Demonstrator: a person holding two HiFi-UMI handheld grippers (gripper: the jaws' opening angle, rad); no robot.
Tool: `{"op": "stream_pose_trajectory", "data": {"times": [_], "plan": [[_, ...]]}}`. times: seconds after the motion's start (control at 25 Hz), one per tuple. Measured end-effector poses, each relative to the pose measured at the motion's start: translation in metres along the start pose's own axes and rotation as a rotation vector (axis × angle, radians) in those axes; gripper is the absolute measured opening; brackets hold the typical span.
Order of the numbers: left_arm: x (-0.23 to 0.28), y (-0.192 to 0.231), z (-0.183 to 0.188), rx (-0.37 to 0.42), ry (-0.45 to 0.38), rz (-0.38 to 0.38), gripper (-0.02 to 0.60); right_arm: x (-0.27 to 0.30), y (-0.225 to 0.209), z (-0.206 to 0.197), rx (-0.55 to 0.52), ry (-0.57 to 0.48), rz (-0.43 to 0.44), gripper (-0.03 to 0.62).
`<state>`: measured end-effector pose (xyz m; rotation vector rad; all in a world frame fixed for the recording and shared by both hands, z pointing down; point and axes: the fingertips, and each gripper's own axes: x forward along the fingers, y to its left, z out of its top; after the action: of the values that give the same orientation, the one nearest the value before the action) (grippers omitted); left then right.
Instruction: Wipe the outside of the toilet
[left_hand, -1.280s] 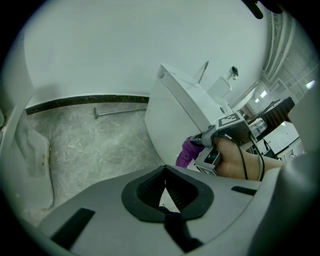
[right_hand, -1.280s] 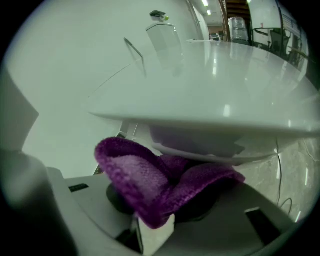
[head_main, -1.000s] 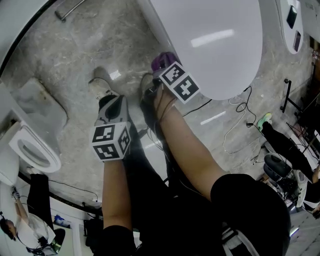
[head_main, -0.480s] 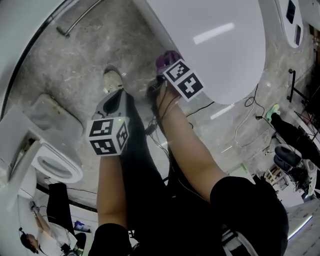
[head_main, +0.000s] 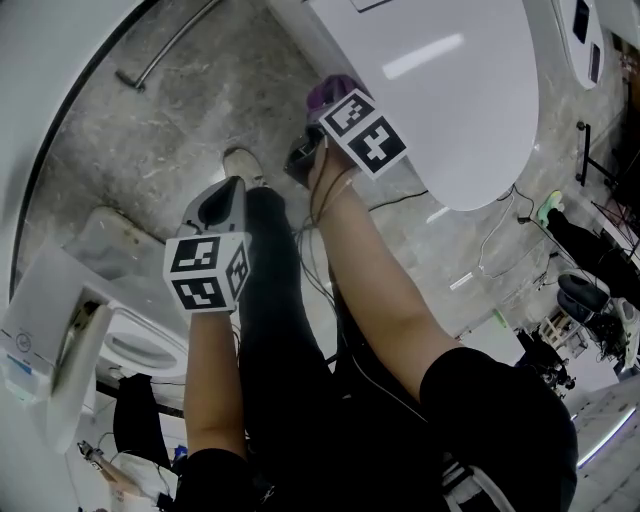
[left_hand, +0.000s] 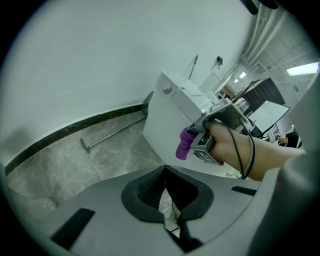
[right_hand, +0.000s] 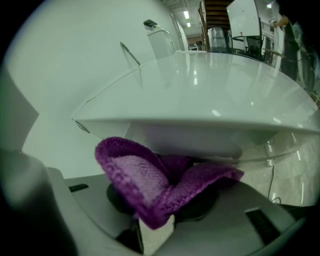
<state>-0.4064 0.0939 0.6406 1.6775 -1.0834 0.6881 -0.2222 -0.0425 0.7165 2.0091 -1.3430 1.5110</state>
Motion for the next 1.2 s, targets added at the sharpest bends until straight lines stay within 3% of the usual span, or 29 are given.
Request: {"op": "stream_pose_trajectory", "data": {"times": [0.2, 0.52, 1.0, 1.2], "plan": [[0.002, 0.025, 0.013, 0.016, 0.011, -0.014, 0.009, 0.013, 0.024, -0.002, 0.016, -0.009, -0.025, 0.118], [0.006, 0.039, 0.026, 0.042, 0.031, -0.053, 0.009, 0.034, 0.066, 0.003, -0.082, -0.023, -0.007, 0.118], [0.005, 0.076, 0.047, 0.022, 0.037, -0.045, 0.009, 0.068, 0.146, 0.009, -0.244, -0.016, 0.069, 0.118], [0.005, 0.087, 0.054, 0.021, 0.028, -0.042, 0.009, 0.080, 0.182, 0.012, -0.307, -0.041, 0.148, 0.118]]}}
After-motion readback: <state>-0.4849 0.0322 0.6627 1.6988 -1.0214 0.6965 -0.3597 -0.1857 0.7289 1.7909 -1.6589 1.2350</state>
